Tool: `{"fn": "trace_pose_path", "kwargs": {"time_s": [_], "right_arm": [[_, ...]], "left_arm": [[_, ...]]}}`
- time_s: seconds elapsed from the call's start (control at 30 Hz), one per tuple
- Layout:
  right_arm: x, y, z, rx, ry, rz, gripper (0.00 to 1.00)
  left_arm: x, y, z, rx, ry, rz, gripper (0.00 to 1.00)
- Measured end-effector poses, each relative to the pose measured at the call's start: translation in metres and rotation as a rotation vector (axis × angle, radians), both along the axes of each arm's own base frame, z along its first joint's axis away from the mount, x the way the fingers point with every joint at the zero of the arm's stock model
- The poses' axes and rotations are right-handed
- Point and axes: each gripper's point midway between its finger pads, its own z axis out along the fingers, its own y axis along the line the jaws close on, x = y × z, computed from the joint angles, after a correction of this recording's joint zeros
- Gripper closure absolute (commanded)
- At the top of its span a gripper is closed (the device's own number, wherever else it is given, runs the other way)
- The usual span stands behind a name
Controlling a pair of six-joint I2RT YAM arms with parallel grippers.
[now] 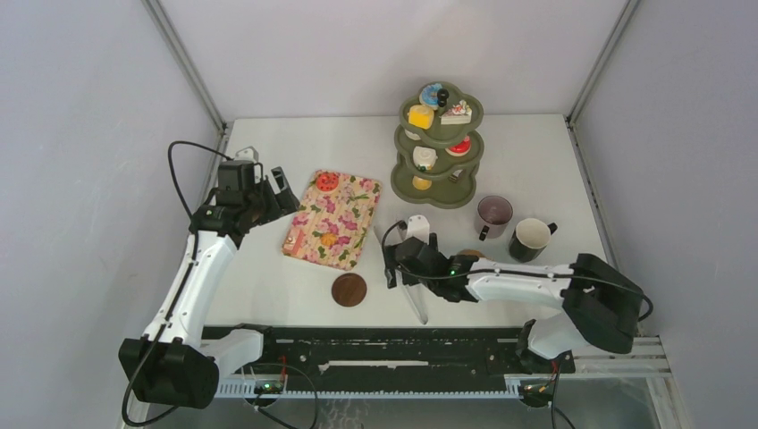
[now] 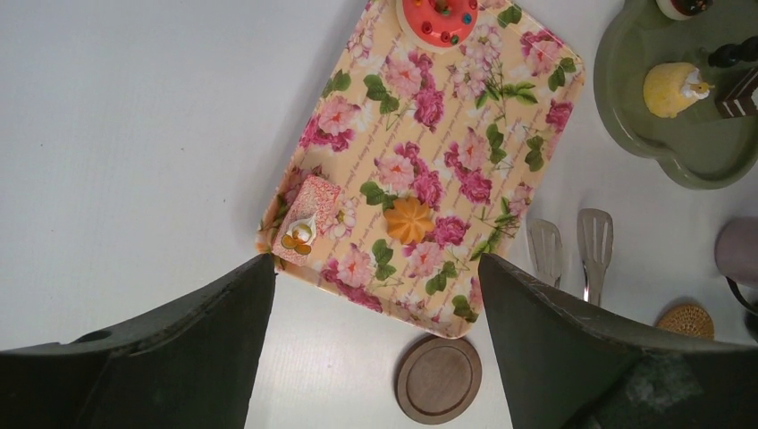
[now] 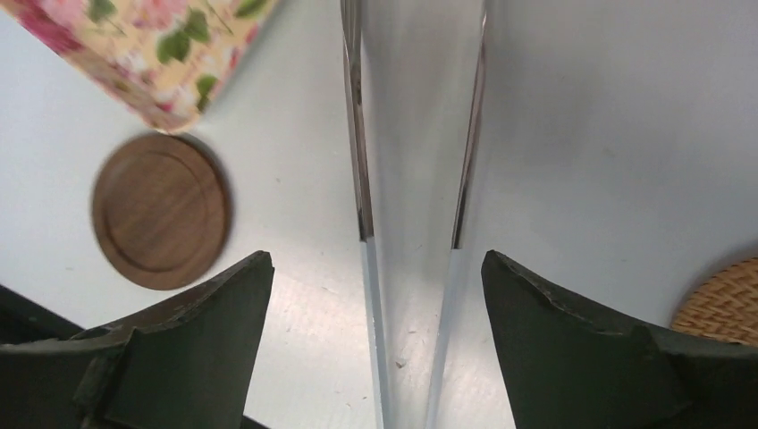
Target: Serve the afternoon tea
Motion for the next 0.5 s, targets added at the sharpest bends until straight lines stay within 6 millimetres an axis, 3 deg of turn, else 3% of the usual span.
{"fn": "trace_pose_path", "kwargs": {"time_s": [0.1,0.2,0.37,0.5], "right_arm": [[0.007,-0.004,0.025,0.029,-0.036,-0.025,0.06],[0.015,-0.024,0.053,0.056,-0.085,-0.096,0.06],[0.023,-0.079,0.095,0.118,-0.136,-0.31,0.06],[0.029,-0.136,0.109,0.167,-0.113,-0.53,0.07]], "left_arm": [[0.0,-0.002,0.0,0.004,0.0,-0.005,0.11],[-0.002,-0.01,0.0,0.009,-0.001,-0.03,0.11],[-0.008,-0.041,0.0,0.028,-0.007,-0.128,0.11],[-0.016,-0.082,-0.004,0.026,-0.007,-0.255,0.11]]}}
